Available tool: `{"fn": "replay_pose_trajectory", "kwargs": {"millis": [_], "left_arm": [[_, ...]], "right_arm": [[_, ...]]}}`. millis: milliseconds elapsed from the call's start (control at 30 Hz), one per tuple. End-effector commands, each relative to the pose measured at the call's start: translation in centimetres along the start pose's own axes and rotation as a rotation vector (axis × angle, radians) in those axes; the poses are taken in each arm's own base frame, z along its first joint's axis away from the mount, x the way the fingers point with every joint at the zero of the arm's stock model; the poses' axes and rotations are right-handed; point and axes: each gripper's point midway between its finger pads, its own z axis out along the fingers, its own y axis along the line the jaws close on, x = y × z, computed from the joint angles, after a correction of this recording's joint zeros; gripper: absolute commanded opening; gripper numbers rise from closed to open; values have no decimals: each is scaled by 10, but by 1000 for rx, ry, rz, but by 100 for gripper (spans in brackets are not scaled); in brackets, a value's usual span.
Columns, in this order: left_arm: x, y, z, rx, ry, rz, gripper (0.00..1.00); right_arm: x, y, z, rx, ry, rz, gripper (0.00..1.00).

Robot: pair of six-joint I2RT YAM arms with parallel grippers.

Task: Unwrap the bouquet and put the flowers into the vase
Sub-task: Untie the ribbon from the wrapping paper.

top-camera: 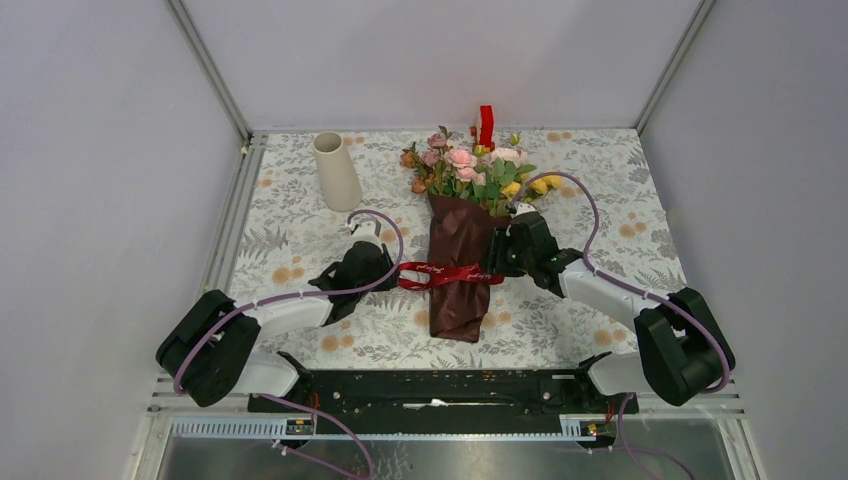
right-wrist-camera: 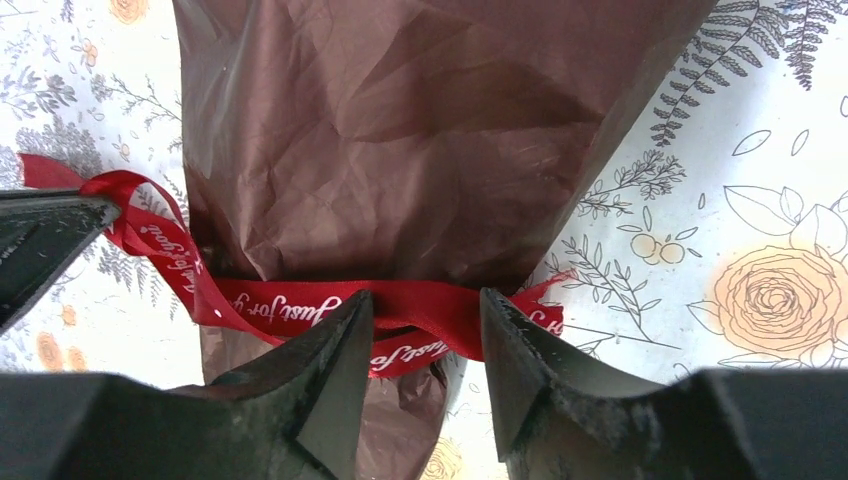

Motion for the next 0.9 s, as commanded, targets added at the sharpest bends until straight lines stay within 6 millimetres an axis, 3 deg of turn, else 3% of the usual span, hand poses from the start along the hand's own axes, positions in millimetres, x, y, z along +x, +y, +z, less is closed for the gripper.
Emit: {"fn": "replay_pose_trajectory", "kwargs": {"millis": [0,433,600,867], "left_arm": [[-12,-6,-1,30,-44,1,14],[-10,6,-3,-18,-45,4,14],[-7,12,-3,-41,-35,8,13],[-7,26,-6,-103,-35,24,13]], "right_arm": [[-9,7,1,-23,-32,25,44],[-14,-15,-12,86,-102,60,12],[-16,-30,-19,153,-159,91,6],[1,-61,-22,293,-142,127,0]]}}
